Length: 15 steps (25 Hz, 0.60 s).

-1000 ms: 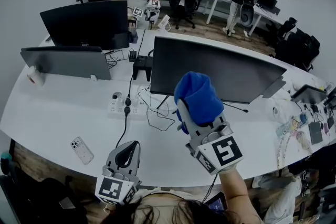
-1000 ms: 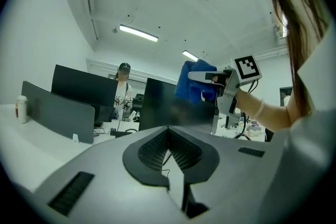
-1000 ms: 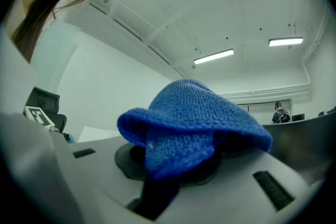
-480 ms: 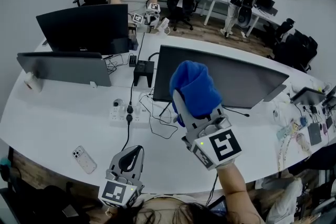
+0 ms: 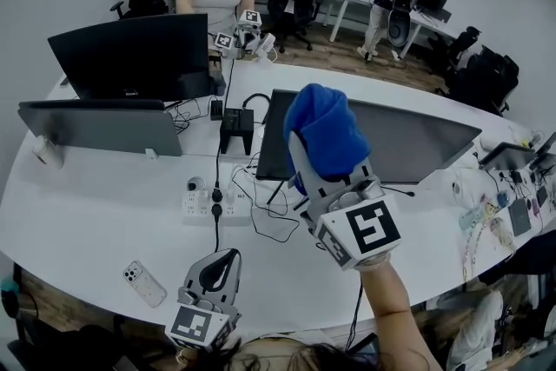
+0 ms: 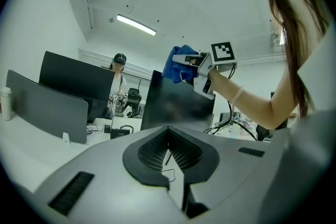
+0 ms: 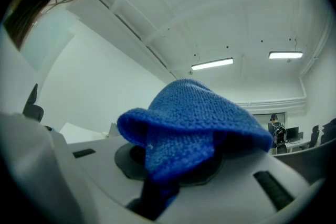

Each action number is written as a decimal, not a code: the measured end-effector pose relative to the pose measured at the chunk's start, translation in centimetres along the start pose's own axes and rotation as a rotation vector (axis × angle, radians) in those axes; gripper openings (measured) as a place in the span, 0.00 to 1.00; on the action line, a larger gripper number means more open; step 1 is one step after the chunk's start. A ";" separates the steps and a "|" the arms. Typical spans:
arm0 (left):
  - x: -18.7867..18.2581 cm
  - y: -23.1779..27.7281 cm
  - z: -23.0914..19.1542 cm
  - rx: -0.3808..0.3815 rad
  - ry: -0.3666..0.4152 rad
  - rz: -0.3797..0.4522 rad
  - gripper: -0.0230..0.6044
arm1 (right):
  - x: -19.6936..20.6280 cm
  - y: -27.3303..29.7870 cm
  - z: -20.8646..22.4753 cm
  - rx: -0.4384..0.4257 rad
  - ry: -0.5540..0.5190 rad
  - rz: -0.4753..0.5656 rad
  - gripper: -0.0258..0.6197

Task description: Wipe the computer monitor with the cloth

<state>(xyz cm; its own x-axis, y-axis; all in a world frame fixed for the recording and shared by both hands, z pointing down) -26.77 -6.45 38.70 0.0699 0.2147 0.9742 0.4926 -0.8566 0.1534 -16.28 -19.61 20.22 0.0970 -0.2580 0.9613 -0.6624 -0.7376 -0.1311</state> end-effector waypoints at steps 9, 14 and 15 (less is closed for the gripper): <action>0.1 0.8 -1.6 0.023 -0.007 -0.006 0.05 | -0.6 3.2 1.5 0.044 -0.052 0.021 0.17; 0.3 1.2 -2.3 0.018 -0.028 -0.008 0.05 | -0.6 5.3 2.6 0.067 -0.114 0.010 0.17; 0.4 1.3 -2.5 0.014 -0.033 -0.010 0.05 | -0.5 5.5 2.8 0.069 -0.115 0.011 0.17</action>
<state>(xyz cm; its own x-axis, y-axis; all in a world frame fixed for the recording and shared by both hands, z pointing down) -28.25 -8.62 39.65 0.0936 0.2387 0.9666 0.5051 -0.8480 0.1605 -17.87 -25.27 18.30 0.1773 -0.3336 0.9259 -0.6120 -0.7742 -0.1617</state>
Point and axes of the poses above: the fingertips, and each gripper's own axes: y forward along the fingers, z to its right, x out of its underside, the point moved 2 cm from there along -y, backward along the fingers, and after that the axes turned 4 degrees about -x, right-handed, at the moved point
